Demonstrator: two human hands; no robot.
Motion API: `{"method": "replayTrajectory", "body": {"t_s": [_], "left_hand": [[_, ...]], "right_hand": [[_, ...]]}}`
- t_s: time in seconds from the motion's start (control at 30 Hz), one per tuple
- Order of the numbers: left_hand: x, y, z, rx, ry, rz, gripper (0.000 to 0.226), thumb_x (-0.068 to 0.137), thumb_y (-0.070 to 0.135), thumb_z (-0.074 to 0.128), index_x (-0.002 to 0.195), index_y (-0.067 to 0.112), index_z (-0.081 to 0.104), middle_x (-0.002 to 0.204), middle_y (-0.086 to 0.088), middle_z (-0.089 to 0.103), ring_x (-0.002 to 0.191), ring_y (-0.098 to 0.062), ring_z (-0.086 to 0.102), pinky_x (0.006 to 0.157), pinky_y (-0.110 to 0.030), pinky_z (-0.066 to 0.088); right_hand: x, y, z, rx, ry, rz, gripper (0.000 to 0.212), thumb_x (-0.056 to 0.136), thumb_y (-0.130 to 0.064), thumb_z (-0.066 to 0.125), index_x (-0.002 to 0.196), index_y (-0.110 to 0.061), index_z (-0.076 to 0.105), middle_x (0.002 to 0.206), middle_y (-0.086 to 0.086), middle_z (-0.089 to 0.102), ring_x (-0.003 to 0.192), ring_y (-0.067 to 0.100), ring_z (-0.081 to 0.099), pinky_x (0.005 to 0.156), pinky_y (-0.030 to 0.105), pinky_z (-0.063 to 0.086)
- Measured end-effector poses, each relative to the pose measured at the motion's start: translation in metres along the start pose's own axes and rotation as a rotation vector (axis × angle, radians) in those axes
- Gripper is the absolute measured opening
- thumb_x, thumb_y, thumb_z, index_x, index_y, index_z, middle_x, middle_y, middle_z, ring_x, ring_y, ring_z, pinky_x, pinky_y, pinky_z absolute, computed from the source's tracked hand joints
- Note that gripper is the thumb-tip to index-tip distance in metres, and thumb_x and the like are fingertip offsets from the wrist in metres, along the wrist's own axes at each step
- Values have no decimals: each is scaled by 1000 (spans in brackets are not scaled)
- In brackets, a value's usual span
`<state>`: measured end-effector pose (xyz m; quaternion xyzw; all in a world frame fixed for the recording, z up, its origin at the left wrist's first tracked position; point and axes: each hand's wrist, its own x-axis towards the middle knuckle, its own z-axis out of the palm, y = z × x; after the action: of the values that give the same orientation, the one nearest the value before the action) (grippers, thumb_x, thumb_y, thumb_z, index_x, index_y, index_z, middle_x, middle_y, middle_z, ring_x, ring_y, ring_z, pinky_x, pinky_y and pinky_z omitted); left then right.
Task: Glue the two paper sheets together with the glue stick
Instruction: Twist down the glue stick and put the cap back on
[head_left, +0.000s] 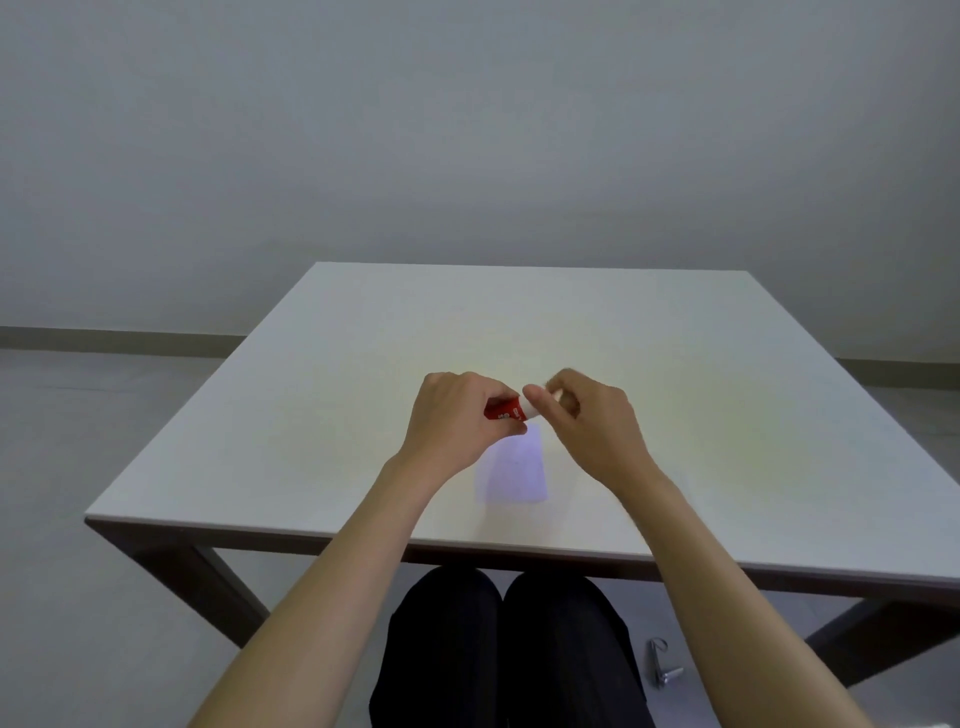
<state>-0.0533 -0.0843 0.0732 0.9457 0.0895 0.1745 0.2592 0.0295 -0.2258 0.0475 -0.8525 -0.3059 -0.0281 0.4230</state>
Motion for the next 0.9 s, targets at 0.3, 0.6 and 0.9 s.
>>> {"method": "replayTrajectory", "body": {"t_s": [0.3,0.6,0.9], "left_hand": [[3,5,7,28,8,37,17,77,33,69,89,23,75,74,3,72,72,-23,60,82,-31,40],[14,2,7,-20,-3,34,18,76,28,71,93,23,71,83,4,73,79,-19,65,73,-30,48],[62,-55,-11,-416,265,-270,20,82,20,68,93,9,55,95,4,64,74,-11,66,54,-10,38]], "right_hand": [[2,4,-6,-35,-57,71,50,91,-52,46,81,-7,65,71,7,65,62,23,53,59,31,40],[-2,2,2,-17,69,163,76,91,-63,28,67,6,50,55,8,44,54,21,38,55,32,29],[-12,11,-12,168,-10,155,44,97,-48,36,80,-17,63,57,2,51,55,21,47,60,31,39]]}}
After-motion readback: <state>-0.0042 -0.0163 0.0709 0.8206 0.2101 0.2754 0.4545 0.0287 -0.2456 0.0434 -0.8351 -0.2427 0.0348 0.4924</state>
